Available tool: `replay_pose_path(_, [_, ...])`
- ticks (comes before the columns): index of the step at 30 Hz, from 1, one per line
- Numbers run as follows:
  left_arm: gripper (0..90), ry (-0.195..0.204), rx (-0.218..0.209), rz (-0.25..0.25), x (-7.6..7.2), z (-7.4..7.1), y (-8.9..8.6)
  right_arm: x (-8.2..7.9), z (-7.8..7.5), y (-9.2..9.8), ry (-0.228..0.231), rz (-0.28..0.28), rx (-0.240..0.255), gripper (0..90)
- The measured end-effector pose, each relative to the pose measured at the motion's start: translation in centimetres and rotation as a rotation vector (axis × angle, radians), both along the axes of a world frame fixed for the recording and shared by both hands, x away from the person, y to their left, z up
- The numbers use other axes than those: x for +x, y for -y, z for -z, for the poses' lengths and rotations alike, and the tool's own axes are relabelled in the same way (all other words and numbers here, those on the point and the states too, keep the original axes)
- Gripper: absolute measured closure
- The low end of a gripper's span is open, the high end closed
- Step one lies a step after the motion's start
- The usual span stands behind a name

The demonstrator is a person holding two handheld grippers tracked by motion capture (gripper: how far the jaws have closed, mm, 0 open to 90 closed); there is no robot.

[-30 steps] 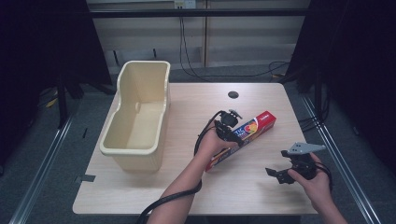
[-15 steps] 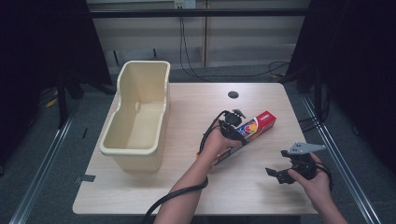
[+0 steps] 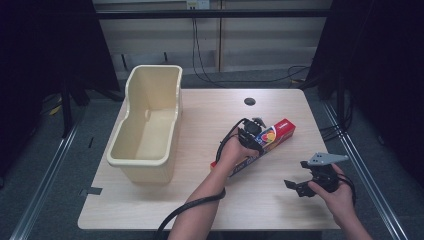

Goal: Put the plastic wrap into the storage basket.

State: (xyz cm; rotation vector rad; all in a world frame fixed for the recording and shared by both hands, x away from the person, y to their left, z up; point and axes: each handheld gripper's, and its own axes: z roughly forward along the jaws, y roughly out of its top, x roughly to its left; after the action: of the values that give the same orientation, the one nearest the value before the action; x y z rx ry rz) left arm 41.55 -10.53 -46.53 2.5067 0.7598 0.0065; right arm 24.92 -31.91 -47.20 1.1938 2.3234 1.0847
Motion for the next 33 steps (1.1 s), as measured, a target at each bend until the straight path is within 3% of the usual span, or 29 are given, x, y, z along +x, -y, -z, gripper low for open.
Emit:
replay_pose_path(5, [39.9,-0.011,0.042,0.005,0.0,-0.3,-0.1,0.0,0.0,0.0,0.003,-0.006,0.000,2.4])
replay_pose_path(8, [40.4,-0.052,0.056,-0.013,0.2,-1.0,-0.5,0.0,0.0,0.0,0.001,0.001,-0.002,2.3])
replay_pose_path(13, [40.4,-0.043,0.094,-0.014,0.2,-1.9,-0.8,0.1,0.0,0.0,0.002,-0.005,0.000,2.4])
replay_pose_path(33, [40.7,-0.079,0.094,-0.069,0.9,-6.1,-3.5,0.1,0.1,0.0,0.005,-0.005,0.000,2.3])
